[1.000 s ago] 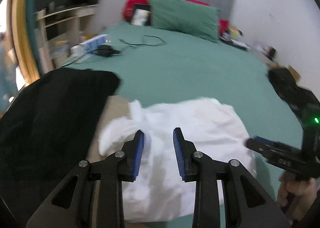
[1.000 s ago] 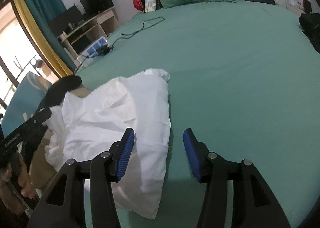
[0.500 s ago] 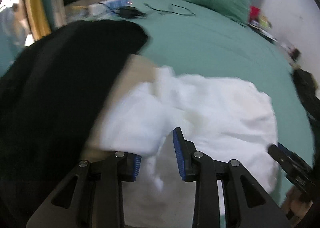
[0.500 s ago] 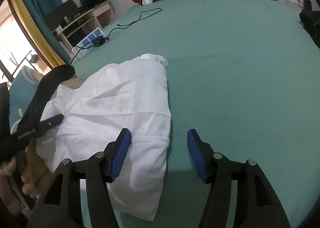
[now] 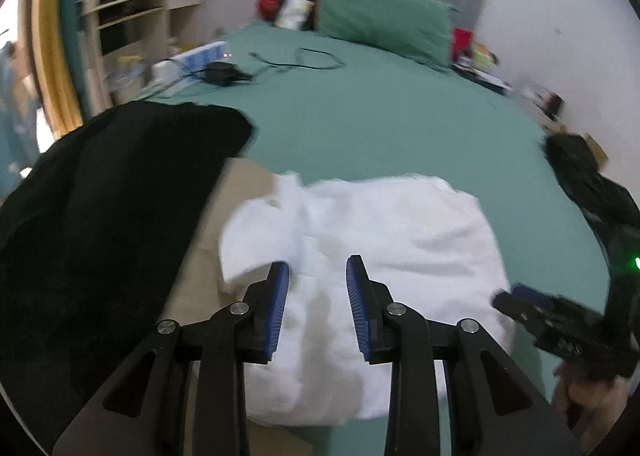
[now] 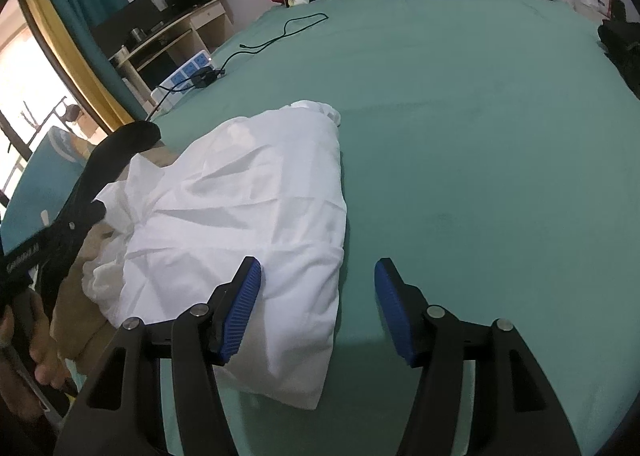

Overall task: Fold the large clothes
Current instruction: 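Withdraw both grippers away from the placed white jacket bundle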

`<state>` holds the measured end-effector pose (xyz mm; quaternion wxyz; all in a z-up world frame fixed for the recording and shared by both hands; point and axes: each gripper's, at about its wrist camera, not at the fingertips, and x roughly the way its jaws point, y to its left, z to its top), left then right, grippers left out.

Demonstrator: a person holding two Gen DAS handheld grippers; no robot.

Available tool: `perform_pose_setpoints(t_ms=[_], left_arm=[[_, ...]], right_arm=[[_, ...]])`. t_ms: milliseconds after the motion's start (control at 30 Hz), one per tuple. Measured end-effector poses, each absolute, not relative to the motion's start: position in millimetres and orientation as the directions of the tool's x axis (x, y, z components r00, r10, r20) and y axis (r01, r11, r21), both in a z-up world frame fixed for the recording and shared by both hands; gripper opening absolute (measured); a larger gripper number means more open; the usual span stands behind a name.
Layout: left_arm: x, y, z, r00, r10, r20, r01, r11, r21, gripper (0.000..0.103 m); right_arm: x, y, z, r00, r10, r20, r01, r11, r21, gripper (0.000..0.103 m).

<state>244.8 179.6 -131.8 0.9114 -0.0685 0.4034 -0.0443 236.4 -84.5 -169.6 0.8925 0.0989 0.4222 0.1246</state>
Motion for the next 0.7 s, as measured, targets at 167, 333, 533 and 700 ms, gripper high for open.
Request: perform_pose_setpoints(t_ms=[167,333,533,700], left_arm=[[236,160,-150,0.600,-0.137,-0.788,0.046,0.989,-0.137,0.032],[228,174,-188,0.464,-0.161,-0.871,-0.062,0.975,-0.214,0.032],[211,178,-181,0.510,-0.158,-0.846,-0.091,0.967,-0.236,0.032],[189,170,-179,0.535,-0.158,-0.830,-0.101,0.964,-0.248,0.032]], right_arm=[[231,-81,-168,0.601,0.291,-0.745,-0.146,0.956,0.256,0.059],[224,-82,-174,0.567,0.279,-0.775,-0.140,0.960,0.243,0.059],[205,-85,-170,0.554,0.277,-0.785,-0.151,0.961,0.233,0.059],[184,-97,-166,0.549,0.269,-0.791,-0.150,0.963,0.224,0.059]])
